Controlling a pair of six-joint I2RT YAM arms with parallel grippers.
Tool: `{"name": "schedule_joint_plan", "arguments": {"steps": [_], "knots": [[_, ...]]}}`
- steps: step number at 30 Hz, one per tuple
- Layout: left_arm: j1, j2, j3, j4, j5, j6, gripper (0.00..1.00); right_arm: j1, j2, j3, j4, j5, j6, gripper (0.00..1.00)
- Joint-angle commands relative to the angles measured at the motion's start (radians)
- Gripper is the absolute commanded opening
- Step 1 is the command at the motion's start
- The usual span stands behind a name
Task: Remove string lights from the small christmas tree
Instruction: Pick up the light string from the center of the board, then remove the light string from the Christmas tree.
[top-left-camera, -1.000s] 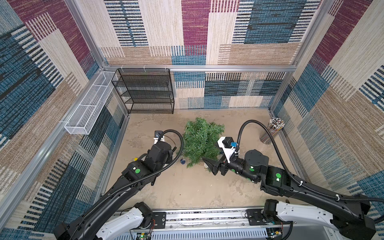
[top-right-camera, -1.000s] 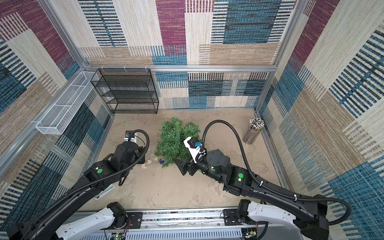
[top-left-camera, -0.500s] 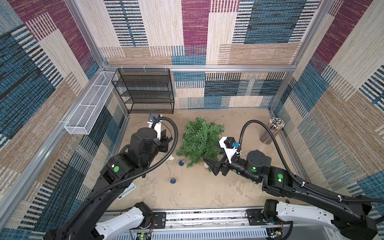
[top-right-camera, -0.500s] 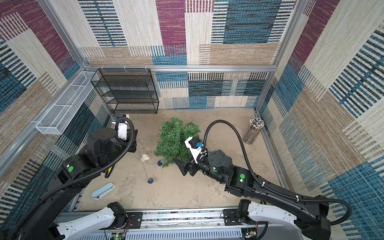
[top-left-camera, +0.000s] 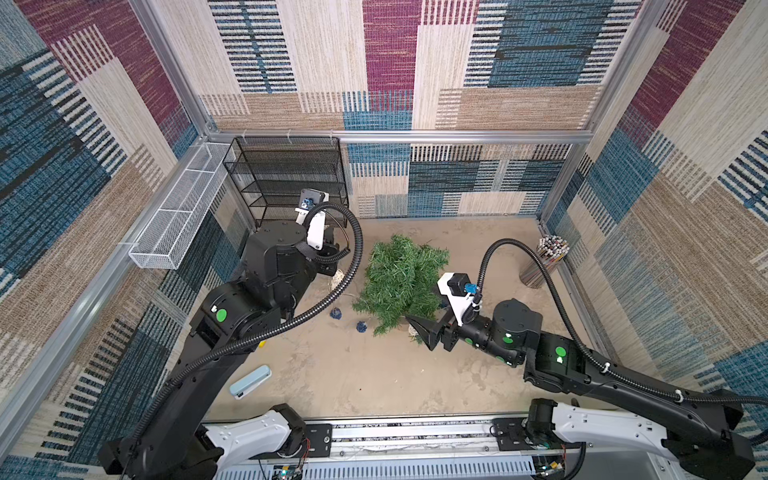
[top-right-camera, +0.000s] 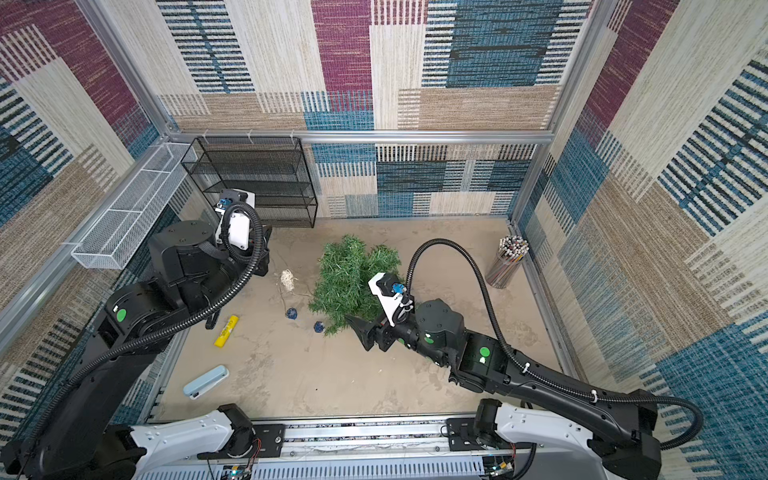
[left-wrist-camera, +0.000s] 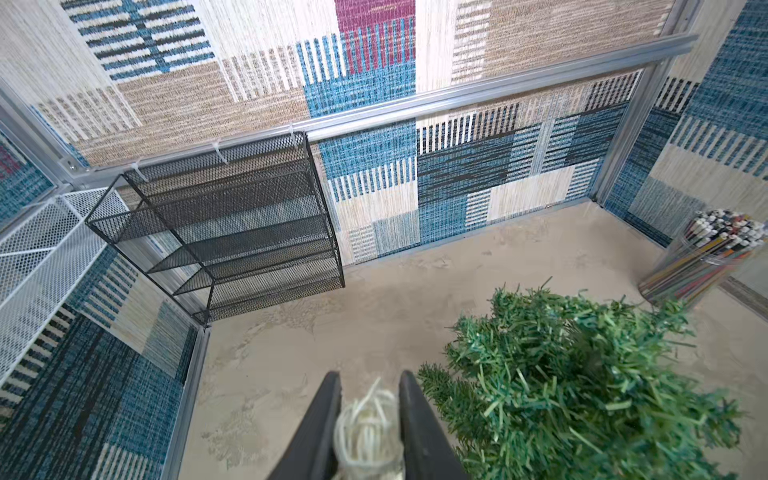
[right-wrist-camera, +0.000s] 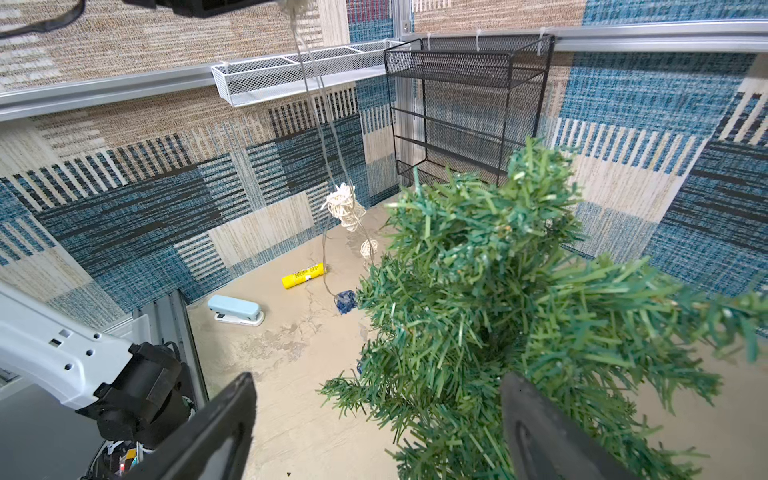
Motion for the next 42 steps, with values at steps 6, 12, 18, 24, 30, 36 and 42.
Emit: {"name": "schedule_joint_plan", "arguments": {"steps": [6,12,18,24,30,36,42], "knots": [[0.001,0.015,0.073,-0.012,-0.1,0.095,0.27,-0.001,-0.009,0.016,-0.009,0.027,-0.016,0.93],[0.001,0.004,0.103,-0.025,-0.189,0.133,0.27,0.0,-0.004,0.011,-0.006,0.03,-0.017,0.93],[0.001,-0.026,0.123,-0.046,-0.173,0.129,0.27,-0.001,0.006,0.005,0.0,0.03,-0.017,0.93],[0.001,-0.076,0.131,-0.098,-0.074,0.058,0.28,0.0,0.009,0.006,0.003,0.028,-0.017,0.93],[0.001,-0.097,0.204,-0.218,0.162,-0.078,0.27,0.001,0.025,0.005,0.014,-0.023,-0.022,0.94],[0.001,-0.121,0.25,-0.232,0.272,-0.133,0.27,0.026,0.051,0.011,0.073,-0.08,-0.041,0.94],[0.001,-0.103,0.276,-0.23,0.326,-0.141,0.27,0.077,0.143,0.073,0.089,-0.083,-0.072,0.94]]}}
